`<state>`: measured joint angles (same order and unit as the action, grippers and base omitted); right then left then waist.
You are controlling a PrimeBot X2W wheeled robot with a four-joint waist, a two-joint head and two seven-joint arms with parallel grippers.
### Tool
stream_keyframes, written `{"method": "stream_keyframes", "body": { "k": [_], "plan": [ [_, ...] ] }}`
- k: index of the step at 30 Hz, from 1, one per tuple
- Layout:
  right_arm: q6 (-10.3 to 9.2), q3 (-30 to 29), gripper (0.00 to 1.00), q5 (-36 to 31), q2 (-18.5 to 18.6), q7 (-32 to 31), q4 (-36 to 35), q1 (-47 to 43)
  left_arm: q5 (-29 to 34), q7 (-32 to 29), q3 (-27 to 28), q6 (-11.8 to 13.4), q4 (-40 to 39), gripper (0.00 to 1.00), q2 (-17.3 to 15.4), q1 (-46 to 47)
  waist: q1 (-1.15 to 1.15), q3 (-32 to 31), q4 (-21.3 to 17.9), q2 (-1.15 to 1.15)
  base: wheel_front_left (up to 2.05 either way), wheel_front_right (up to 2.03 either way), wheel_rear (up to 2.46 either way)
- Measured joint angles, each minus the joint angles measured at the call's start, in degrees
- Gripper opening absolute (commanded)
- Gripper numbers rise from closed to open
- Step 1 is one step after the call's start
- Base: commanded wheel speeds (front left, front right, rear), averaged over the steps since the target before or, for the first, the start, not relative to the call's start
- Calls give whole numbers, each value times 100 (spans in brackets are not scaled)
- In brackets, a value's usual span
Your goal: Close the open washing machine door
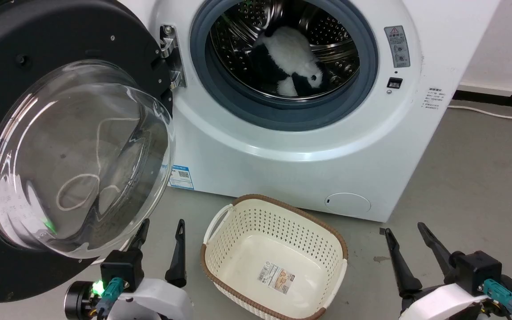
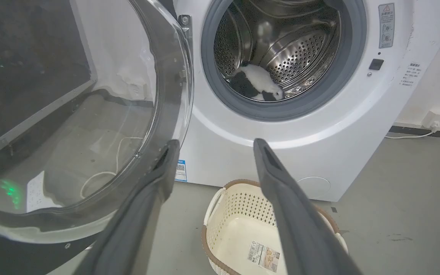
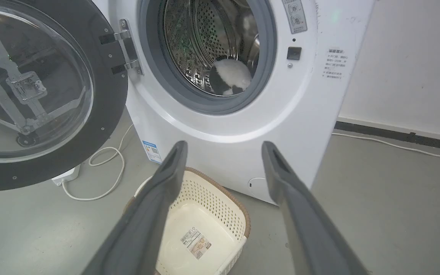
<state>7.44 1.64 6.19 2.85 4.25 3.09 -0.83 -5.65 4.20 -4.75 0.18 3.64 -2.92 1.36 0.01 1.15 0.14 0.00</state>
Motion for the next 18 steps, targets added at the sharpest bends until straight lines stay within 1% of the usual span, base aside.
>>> {"method": "stream_keyframes", "body": {
  "k": [1, 2, 3, 8, 10, 15, 18],
  "plan": [
    [0, 4, 100, 18, 0, 13, 9, -1, -19, 22, -8, 18, 8, 95, 1, 0, 0, 0, 0, 0, 0, 0, 0],
    [0, 9, 100, 41, 0, 36, 19, -1, -45, 41, -19, 21, 16, 27, 1, 1, 0, 0, 0, 0, 0, 0, 0],
    [0, 16, 100, 54, 0, 45, 27, -1, -66, 45, -26, 22, 23, 0, 1, 1, 0, -1, 0, 0, 0, 0, 0],
    [0, 33, 100, 147, 0, 100, 69, -2, -160, 99, -70, 16, 9, 0, 1, 10, 0, -6, 11, 0, 0, 0, 0],
    [-1, 36, 100, 175, 0, 136, 88, -6, -167, 126, -51, 14, -176, 0, 2, 18, 0, -9, 26, 0, 0, 0, 0],
    [-1, 48, 100, 272, 1, 198, 142, -14, -176, 199, 164, -34, -1184, 0, 7, 175, 0, -15, 116, 0, 0, 0, 0],
    [-1, 62, 100, 303, 1, 224, 179, -19, -185, 242, 372, 20, -1811, 0, 8, 291, -1, -21, 211, 0, 0, 0, 0]
  ]
}}
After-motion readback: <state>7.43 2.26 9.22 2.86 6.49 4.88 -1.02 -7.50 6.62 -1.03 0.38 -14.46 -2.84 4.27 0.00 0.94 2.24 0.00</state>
